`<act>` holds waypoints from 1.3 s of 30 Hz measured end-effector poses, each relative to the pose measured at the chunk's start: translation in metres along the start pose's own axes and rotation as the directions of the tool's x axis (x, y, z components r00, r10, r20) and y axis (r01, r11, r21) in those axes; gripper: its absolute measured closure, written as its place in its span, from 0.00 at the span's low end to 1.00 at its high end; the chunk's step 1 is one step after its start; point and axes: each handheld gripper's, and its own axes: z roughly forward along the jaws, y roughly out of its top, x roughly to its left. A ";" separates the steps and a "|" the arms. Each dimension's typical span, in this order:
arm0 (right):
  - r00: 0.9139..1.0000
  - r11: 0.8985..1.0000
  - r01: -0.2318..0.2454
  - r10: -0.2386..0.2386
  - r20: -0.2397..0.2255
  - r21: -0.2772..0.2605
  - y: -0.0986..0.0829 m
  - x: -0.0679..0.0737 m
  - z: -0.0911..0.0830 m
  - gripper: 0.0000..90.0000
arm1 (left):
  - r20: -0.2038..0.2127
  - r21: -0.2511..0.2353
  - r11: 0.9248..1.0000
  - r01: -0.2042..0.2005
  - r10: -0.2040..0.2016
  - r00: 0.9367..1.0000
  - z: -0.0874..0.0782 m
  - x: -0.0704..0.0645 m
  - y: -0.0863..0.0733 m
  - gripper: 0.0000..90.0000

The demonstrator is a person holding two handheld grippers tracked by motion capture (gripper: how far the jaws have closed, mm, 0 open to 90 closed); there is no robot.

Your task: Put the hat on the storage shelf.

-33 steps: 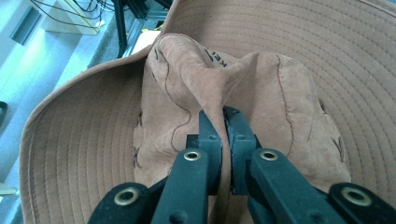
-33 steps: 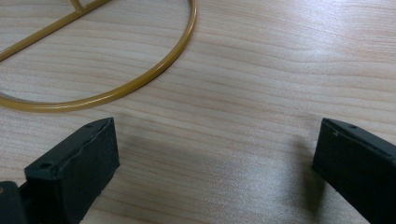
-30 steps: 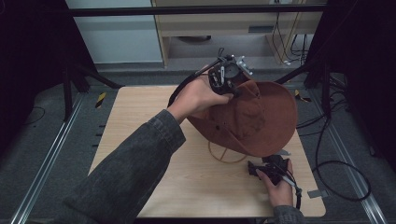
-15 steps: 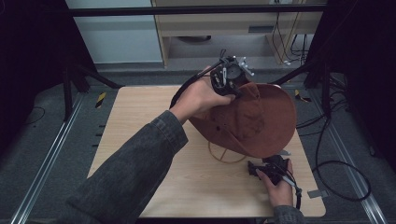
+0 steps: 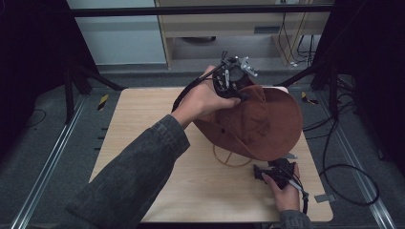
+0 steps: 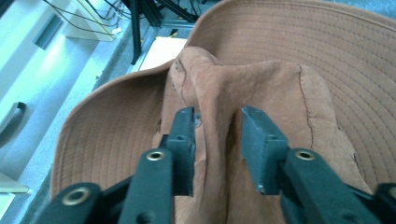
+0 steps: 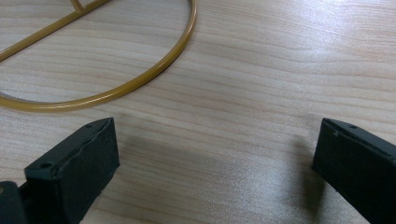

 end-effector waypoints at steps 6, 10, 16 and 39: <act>1.000 1.000 -0.001 0.001 0.001 0.000 0.000 0.000 0.000 0.01 | -0.017 -0.018 1.000 0.013 -0.013 1.000 -0.003 -0.003 -0.003 0.51; 1.000 1.000 -0.002 0.002 0.001 -0.001 0.000 0.001 0.000 0.01 | -0.026 -0.039 0.999 0.025 -0.026 0.999 -0.005 -0.008 -0.004 0.38; 1.000 1.000 -0.006 0.006 -0.009 0.004 0.000 0.002 -0.001 0.01 | -0.031 -0.062 0.997 0.044 -0.046 0.998 -0.011 -0.012 -0.009 0.18; 0.999 0.999 -0.038 0.038 -0.008 0.009 -0.002 0.007 -0.002 0.01 | -0.065 -0.101 0.990 0.097 -0.103 0.993 -0.072 -0.008 -0.055 0.09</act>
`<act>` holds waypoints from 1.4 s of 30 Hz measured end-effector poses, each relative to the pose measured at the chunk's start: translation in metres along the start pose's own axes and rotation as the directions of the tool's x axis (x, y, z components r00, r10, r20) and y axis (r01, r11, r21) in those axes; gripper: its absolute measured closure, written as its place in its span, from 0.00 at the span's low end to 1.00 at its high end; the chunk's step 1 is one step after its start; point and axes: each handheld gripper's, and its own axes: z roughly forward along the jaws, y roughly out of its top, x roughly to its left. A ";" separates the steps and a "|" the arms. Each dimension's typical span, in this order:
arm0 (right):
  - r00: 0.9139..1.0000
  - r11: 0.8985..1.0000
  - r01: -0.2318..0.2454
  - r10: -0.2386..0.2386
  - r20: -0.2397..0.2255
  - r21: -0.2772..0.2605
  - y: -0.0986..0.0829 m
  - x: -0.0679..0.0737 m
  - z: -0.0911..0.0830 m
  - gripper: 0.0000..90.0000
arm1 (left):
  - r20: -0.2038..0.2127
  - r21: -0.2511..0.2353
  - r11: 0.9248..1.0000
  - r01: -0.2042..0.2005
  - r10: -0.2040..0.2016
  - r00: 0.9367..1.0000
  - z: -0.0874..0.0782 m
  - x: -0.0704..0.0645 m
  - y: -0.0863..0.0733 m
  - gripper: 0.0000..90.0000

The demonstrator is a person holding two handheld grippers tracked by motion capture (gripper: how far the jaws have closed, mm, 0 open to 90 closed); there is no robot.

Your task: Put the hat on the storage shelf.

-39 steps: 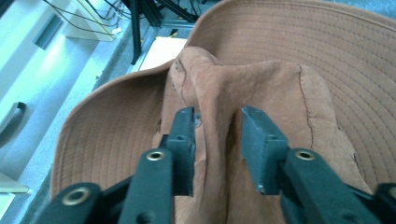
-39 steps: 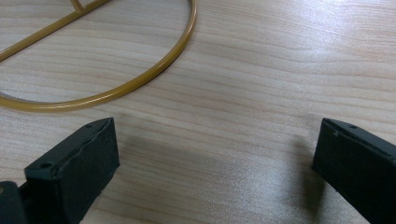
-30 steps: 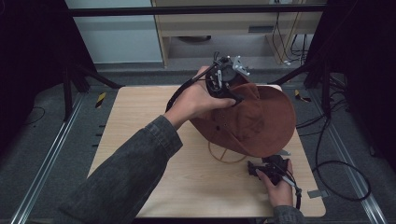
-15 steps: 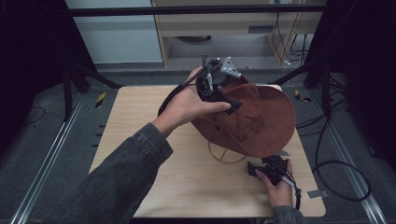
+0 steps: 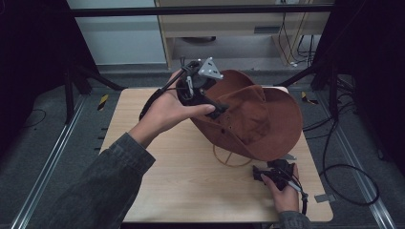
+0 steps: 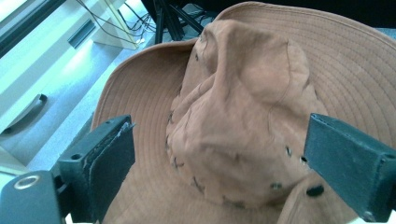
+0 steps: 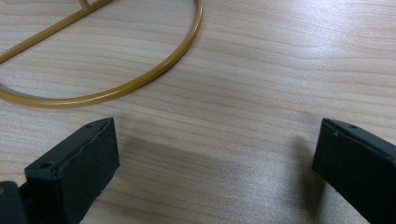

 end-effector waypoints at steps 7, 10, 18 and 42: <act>1.000 1.000 0.028 -0.028 0.000 -0.002 0.000 -0.002 -0.001 0.01 | -0.007 -0.010 1.000 0.013 -0.013 1.000 -0.013 0.002 -0.013 0.08; 1.000 1.000 0.028 -0.028 -0.008 0.003 0.000 -0.003 -0.003 0.01 | -0.010 -0.017 0.999 0.029 -0.029 1.000 -0.017 0.003 -0.019 0.07; 0.999 0.999 0.032 -0.032 -0.004 -0.004 -0.002 -0.003 -0.003 0.01 | -0.042 -0.046 0.997 0.068 -0.070 0.997 -0.039 0.014 -0.039 0.06; 0.999 0.999 0.034 -0.034 0.002 -0.007 -0.004 -0.004 -0.005 0.01 | -0.111 -0.070 0.973 0.219 -0.226 0.968 -0.080 0.038 -0.158 0.04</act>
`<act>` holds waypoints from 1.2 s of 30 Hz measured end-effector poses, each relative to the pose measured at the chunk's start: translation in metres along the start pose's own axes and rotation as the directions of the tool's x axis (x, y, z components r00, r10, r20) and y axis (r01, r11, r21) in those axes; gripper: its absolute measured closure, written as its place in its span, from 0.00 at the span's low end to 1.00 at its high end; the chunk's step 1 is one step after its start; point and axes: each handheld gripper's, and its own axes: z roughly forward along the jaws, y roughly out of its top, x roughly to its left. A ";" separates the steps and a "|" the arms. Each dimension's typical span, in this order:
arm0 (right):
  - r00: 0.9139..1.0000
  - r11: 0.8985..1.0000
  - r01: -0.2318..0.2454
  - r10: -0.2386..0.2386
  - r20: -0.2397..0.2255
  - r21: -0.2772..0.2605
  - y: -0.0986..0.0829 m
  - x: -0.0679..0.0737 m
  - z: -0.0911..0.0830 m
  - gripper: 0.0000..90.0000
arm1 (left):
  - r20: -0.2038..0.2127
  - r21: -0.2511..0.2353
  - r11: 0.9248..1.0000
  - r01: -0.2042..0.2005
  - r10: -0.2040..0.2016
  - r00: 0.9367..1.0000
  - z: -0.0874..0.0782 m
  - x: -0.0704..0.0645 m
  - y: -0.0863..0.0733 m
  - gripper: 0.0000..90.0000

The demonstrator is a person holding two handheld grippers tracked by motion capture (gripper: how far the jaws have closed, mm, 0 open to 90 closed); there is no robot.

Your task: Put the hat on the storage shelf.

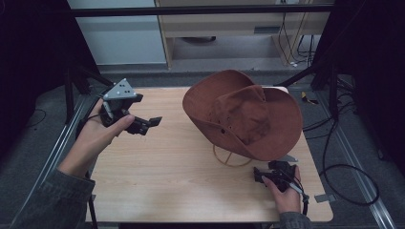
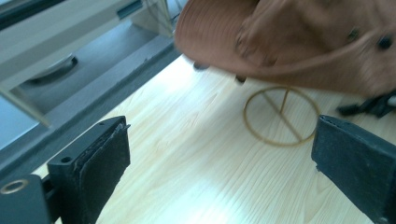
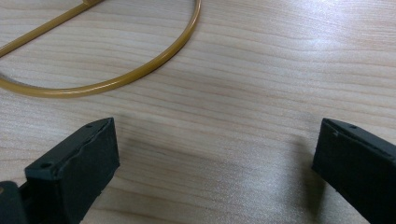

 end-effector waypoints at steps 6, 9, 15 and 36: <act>1.000 1.000 0.004 -0.004 0.001 -0.001 -0.001 0.000 -0.001 0.01 | -0.004 0.030 1.000 0.007 -0.007 1.000 -0.001 0.002 -0.021 0.05; 1.000 1.000 0.002 -0.002 0.003 0.002 -0.001 0.000 -0.001 0.01 | -0.010 0.038 0.999 0.020 -0.020 1.000 0.000 0.004 -0.030 0.05; 1.000 1.000 0.002 -0.002 0.003 0.002 -0.001 0.000 -0.001 0.01 | -0.020 0.062 0.997 0.052 -0.050 0.999 0.005 0.010 -0.048 0.05; 1.000 1.000 -0.025 0.025 -0.001 0.010 -0.001 0.002 -0.002 0.01 | -0.014 0.239 0.964 0.114 -0.114 0.993 0.051 0.011 -0.133 0.05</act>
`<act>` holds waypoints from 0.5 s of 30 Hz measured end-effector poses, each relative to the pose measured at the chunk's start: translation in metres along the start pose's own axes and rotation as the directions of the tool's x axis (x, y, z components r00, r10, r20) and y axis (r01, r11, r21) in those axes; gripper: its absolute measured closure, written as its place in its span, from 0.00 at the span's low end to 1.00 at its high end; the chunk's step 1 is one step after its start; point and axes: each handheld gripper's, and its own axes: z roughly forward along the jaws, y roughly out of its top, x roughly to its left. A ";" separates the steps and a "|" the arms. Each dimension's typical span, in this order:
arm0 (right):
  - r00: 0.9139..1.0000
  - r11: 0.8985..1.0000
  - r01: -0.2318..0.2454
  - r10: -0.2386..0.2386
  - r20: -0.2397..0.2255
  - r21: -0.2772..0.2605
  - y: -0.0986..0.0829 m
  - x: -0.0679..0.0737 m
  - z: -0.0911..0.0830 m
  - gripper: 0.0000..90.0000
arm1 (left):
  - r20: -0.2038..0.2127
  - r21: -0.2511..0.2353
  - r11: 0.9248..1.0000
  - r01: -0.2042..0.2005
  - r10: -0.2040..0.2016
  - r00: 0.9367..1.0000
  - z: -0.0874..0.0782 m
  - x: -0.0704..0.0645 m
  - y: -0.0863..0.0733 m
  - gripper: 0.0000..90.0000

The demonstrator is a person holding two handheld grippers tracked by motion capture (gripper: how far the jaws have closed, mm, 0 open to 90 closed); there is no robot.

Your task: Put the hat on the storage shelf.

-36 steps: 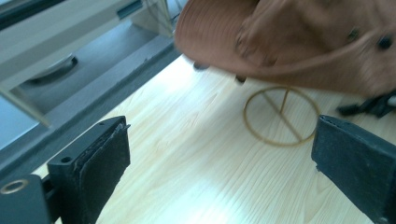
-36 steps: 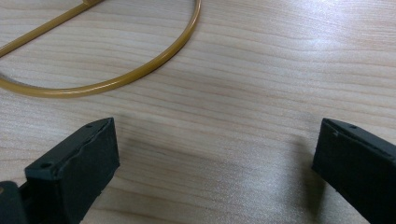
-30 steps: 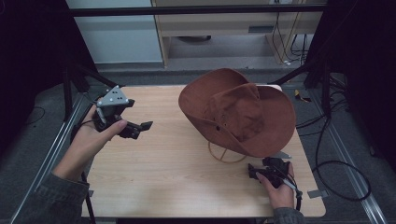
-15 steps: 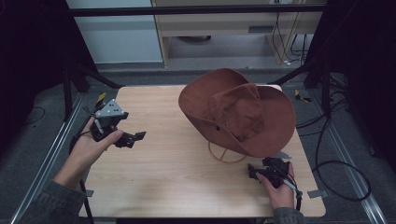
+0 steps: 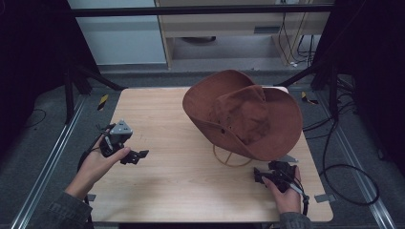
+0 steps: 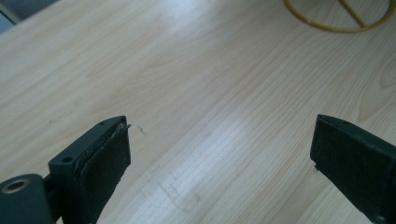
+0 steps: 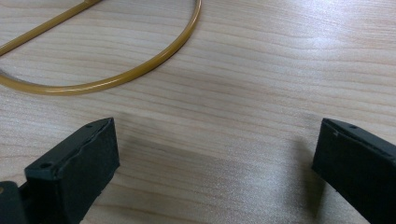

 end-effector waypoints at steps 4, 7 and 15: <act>1.000 1.000 -0.001 0.001 0.000 0.000 0.000 0.000 0.000 0.01 | 0.010 0.019 1.000 0.013 -0.014 1.000 0.011 -0.001 -0.012 0.05; 1.000 1.000 0.000 0.000 0.000 0.000 0.000 0.000 0.000 0.01 | 0.006 0.032 0.999 0.023 -0.023 1.000 0.019 -0.001 -0.022 0.05; 1.000 1.000 0.022 -0.022 0.002 -0.005 0.000 -0.002 0.000 0.01 | 0.012 0.050 0.994 0.101 -0.101 0.995 0.031 0.008 -0.053 0.05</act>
